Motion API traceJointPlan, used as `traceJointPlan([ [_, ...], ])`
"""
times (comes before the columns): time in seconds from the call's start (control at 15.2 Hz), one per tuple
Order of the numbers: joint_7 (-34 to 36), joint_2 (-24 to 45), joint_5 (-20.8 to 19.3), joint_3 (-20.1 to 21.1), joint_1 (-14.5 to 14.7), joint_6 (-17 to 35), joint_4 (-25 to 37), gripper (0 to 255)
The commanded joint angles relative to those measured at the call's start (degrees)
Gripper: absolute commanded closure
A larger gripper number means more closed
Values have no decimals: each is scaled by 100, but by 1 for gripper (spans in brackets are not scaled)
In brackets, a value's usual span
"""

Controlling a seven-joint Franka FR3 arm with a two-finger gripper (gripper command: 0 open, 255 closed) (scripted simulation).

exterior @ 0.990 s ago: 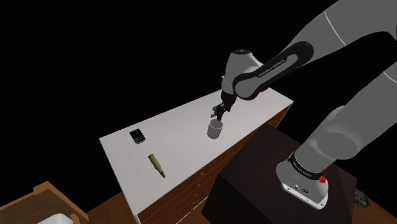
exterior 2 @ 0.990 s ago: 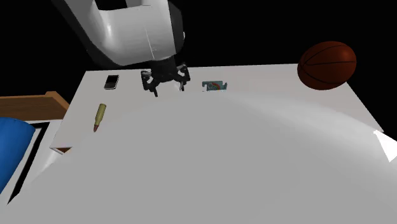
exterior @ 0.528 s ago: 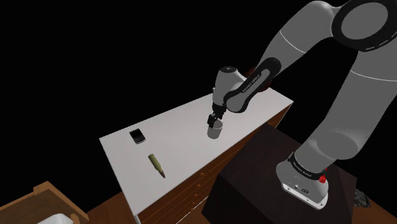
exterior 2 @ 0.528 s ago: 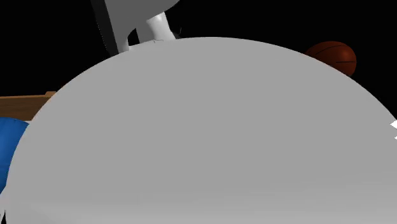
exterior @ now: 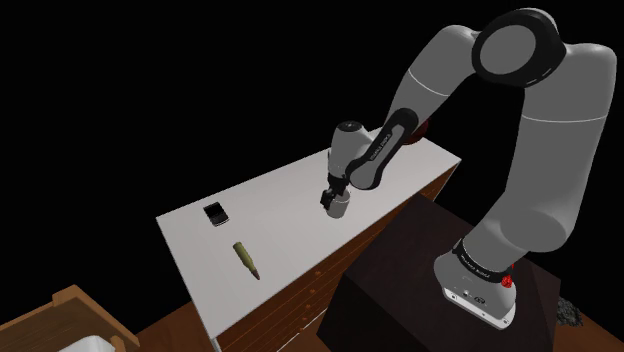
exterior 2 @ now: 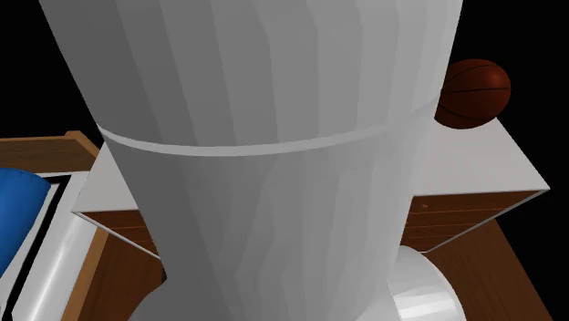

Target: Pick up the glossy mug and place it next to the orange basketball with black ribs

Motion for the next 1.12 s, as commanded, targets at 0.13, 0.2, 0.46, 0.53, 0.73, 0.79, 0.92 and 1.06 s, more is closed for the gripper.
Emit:
traceJointPlan([
  [0.13,89,340,-100,-126,97,232,116,0],
  [0.2,89,340,-100,-126,98,232,115,0],
  [0.46,89,340,-100,-126,97,232,116,0],
  [0.53,89,340,-100,-126,97,232,116,0],
  [0.73,88,339,-100,-126,97,231,115,255],
  [0.79,88,339,-100,-126,97,231,115,255],
  [0.92,88,339,-100,-126,97,231,115,255],
  [1.06,88,339,-100,-126,97,231,115,255],
])
